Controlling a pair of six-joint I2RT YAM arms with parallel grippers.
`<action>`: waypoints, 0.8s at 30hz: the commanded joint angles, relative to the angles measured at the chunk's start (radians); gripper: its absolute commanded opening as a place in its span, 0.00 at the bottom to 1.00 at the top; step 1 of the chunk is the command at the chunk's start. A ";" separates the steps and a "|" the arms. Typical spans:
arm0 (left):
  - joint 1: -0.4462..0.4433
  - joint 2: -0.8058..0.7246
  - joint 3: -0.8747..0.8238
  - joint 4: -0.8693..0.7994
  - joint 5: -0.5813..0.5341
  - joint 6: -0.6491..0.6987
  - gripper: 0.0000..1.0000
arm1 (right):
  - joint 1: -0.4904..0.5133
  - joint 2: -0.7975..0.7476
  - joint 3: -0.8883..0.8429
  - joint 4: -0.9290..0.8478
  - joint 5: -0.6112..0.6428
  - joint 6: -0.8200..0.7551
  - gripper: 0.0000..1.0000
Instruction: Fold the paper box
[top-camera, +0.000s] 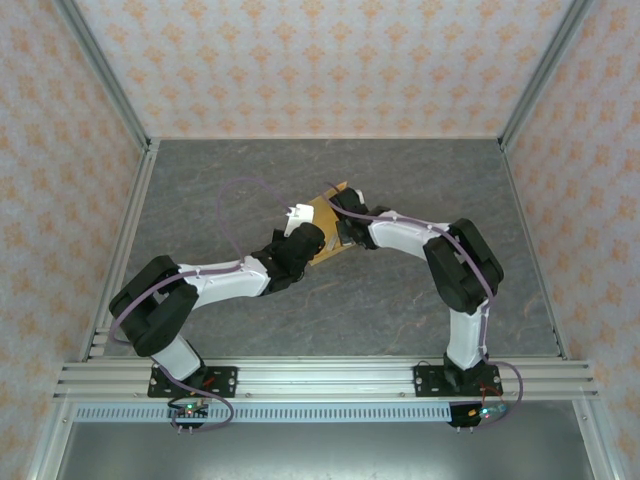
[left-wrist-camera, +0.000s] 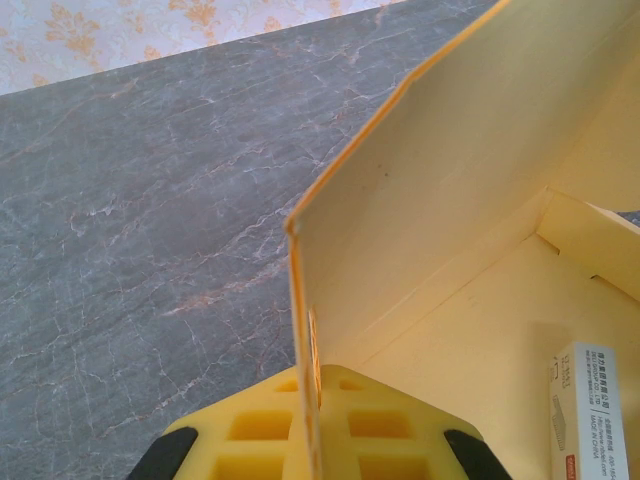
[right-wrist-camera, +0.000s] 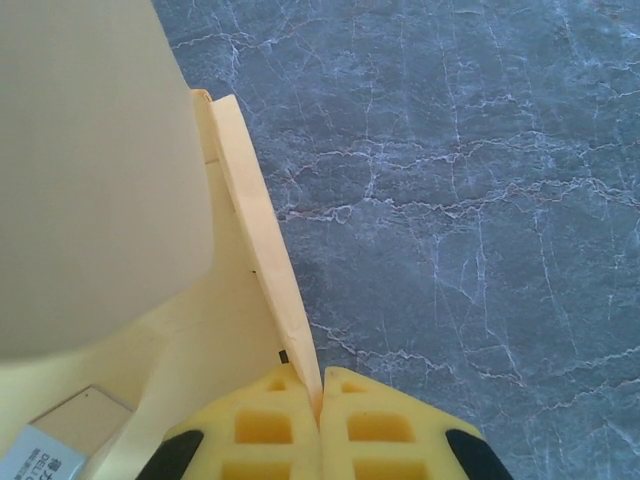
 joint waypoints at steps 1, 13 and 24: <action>-0.029 -0.001 0.024 0.020 0.023 0.012 0.00 | -0.027 -0.017 -0.060 0.011 -0.025 -0.011 0.06; -0.030 -0.001 0.022 0.020 0.020 0.012 0.00 | -0.113 -0.066 -0.094 0.093 -0.255 0.027 0.25; -0.029 -0.006 0.019 0.020 0.017 0.015 0.00 | -0.128 -0.054 -0.065 0.079 -0.263 0.001 0.39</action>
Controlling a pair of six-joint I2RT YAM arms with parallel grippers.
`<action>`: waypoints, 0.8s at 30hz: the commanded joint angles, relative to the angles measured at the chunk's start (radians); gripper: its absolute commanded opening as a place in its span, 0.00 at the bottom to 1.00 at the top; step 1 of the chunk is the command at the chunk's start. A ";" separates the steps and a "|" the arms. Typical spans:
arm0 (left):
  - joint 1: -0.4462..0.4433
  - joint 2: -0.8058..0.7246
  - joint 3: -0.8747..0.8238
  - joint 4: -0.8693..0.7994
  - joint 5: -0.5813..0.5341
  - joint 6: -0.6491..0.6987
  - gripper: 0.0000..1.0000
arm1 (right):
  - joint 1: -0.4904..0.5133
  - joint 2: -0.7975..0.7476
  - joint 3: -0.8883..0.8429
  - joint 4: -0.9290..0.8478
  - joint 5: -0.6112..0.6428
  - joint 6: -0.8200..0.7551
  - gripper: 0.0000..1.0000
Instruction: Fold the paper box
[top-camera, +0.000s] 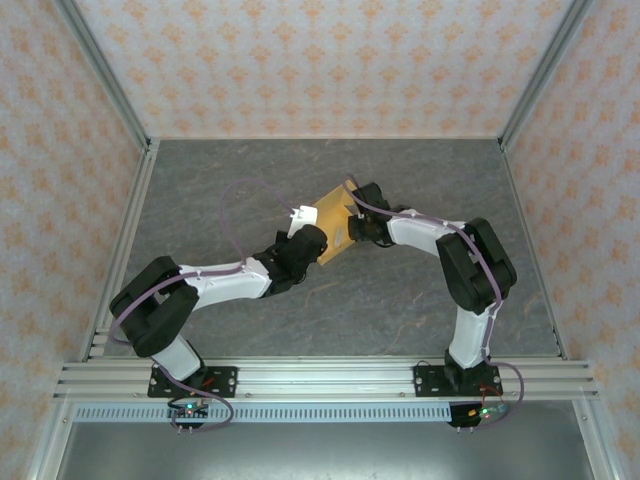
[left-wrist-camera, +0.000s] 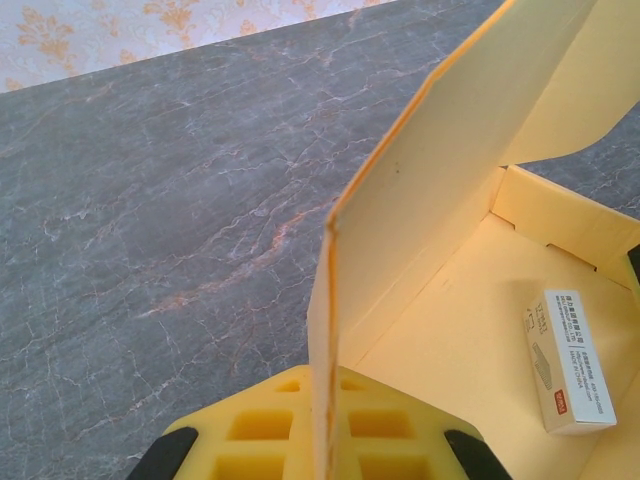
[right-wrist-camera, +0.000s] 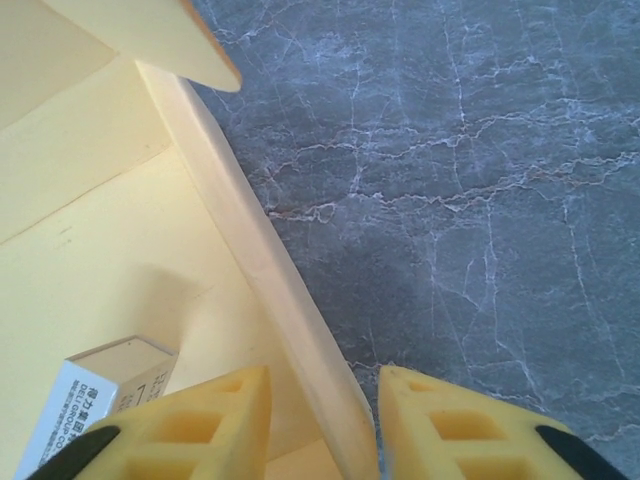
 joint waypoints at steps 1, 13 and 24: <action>-0.010 -0.006 0.019 0.008 0.006 0.013 0.00 | -0.008 -0.015 0.014 -0.018 -0.008 -0.004 0.43; -0.011 -0.006 0.017 0.011 0.008 0.018 0.00 | -0.078 -0.060 0.003 0.090 -0.184 0.096 0.61; 0.030 -0.027 0.005 0.067 0.058 0.180 0.00 | -0.106 -0.263 -0.122 0.054 -0.254 0.013 0.67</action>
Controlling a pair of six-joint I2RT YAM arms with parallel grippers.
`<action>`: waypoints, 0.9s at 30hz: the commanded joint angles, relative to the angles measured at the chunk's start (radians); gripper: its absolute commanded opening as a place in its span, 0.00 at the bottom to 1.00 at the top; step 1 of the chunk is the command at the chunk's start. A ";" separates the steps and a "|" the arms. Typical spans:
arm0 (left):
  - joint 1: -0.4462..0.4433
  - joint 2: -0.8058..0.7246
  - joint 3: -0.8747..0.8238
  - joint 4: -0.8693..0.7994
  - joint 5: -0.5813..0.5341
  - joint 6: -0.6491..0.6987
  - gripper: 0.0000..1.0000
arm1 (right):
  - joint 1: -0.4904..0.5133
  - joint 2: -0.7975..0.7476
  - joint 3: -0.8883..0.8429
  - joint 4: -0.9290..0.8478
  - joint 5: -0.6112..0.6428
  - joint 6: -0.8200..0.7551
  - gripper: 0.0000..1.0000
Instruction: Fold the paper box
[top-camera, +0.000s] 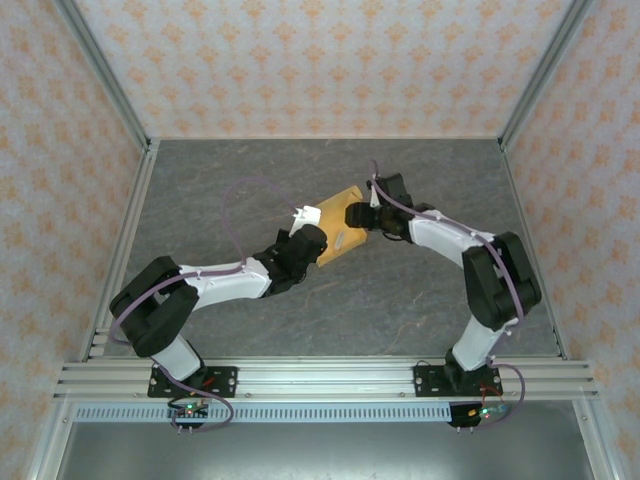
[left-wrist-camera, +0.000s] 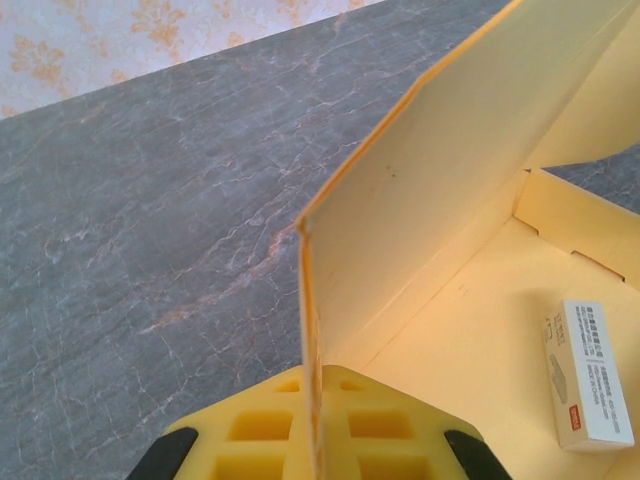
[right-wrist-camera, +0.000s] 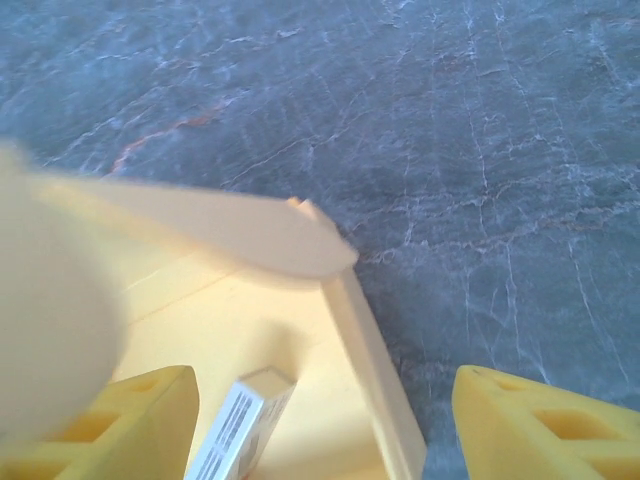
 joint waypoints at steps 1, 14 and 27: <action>0.034 -0.030 0.005 0.052 0.061 0.112 0.00 | -0.027 -0.102 -0.046 -0.027 -0.033 -0.069 0.66; 0.128 -0.022 0.057 0.016 0.304 0.259 0.00 | -0.112 -0.064 0.008 0.054 -0.211 -0.411 0.65; 0.132 -0.006 0.067 0.007 0.316 0.254 0.00 | -0.129 0.087 0.142 0.054 -0.240 -0.573 0.53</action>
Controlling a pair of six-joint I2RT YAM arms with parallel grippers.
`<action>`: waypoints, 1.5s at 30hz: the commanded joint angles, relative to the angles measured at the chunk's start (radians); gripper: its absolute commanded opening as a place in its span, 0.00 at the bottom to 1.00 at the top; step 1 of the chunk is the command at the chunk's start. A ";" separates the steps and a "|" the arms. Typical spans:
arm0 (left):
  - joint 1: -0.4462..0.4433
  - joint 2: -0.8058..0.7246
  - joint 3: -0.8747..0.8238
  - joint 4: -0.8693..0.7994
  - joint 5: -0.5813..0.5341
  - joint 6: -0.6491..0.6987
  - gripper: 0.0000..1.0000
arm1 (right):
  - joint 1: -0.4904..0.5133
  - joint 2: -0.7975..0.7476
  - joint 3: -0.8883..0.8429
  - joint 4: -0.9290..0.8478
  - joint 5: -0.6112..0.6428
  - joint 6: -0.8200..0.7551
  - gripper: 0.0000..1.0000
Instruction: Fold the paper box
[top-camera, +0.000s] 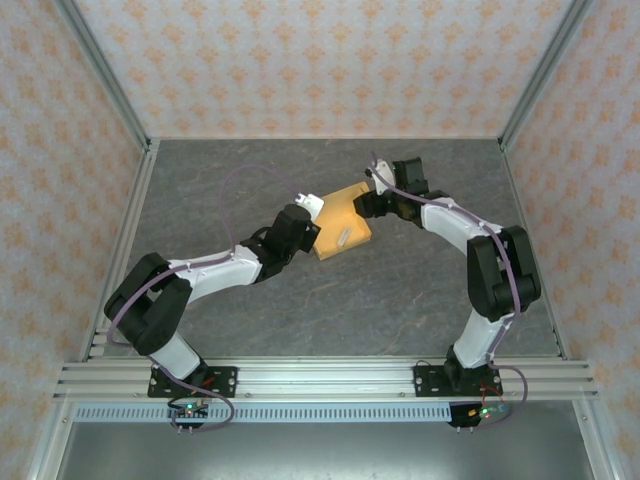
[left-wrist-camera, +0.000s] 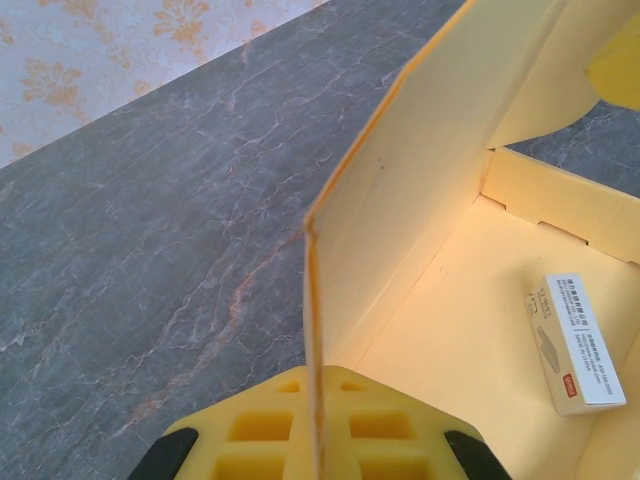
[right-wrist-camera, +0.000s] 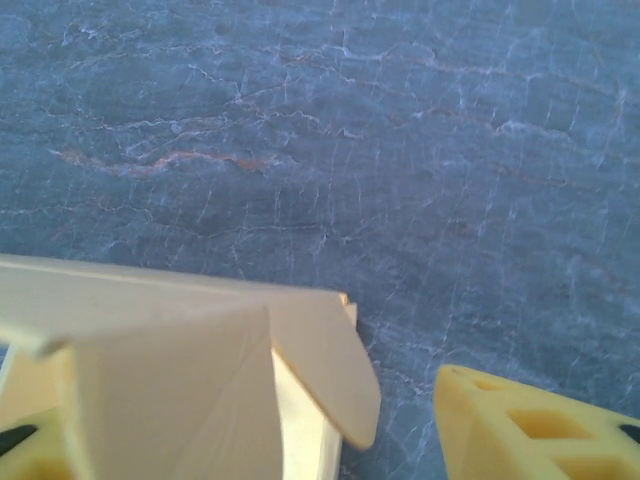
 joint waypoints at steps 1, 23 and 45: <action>0.006 0.008 0.028 -0.012 0.010 0.008 0.00 | -0.006 0.018 0.032 0.017 -0.034 -0.067 0.48; -0.062 0.108 0.174 -0.202 -0.290 -0.498 0.00 | 0.199 -0.054 -0.072 0.081 0.527 0.426 0.02; -0.232 0.196 0.120 -0.121 -0.599 -0.747 0.00 | 0.196 -0.033 -0.213 0.215 0.406 0.288 0.00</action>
